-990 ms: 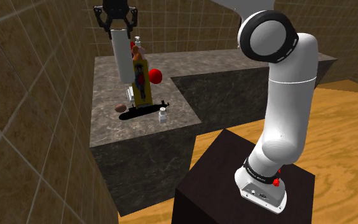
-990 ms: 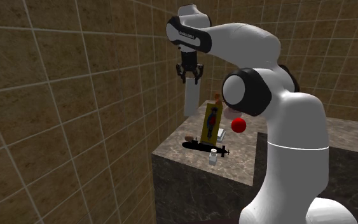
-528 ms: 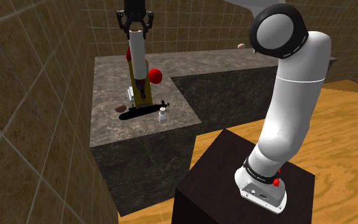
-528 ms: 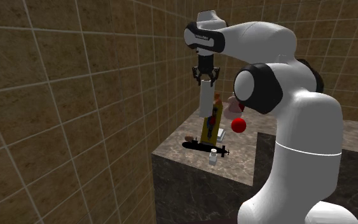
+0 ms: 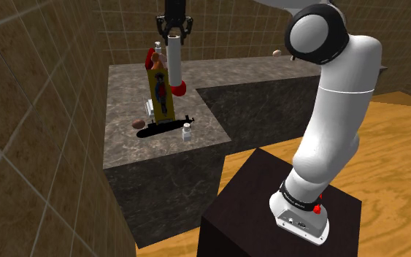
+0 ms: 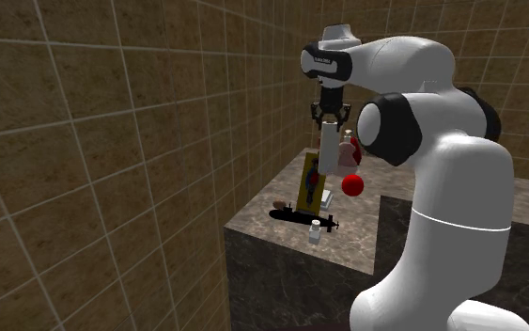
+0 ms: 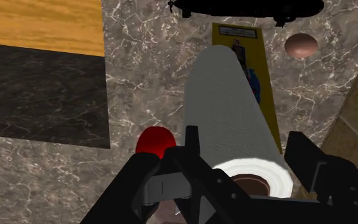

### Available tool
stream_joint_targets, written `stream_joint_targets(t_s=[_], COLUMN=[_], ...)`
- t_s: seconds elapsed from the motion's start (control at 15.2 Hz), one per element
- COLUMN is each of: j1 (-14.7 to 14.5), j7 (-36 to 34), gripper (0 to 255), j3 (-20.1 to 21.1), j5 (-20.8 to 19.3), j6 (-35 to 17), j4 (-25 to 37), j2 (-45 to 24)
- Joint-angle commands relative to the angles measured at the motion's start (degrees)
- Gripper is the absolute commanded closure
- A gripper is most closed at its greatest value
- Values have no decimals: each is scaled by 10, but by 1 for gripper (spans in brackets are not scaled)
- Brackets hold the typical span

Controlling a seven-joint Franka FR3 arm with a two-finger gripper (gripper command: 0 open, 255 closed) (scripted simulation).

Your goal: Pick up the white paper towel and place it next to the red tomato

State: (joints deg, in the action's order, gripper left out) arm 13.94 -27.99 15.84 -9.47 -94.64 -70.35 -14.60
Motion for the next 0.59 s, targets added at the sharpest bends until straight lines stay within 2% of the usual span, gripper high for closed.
stream_joint_targets(t_s=[0.0,0.53], j1=[18,76], j7=[26,115], gripper=[255,255], j3=[-9,-38], j5=[6,19], j6=[-14,-27], j4=[-7,43], j2=[-4,-60])
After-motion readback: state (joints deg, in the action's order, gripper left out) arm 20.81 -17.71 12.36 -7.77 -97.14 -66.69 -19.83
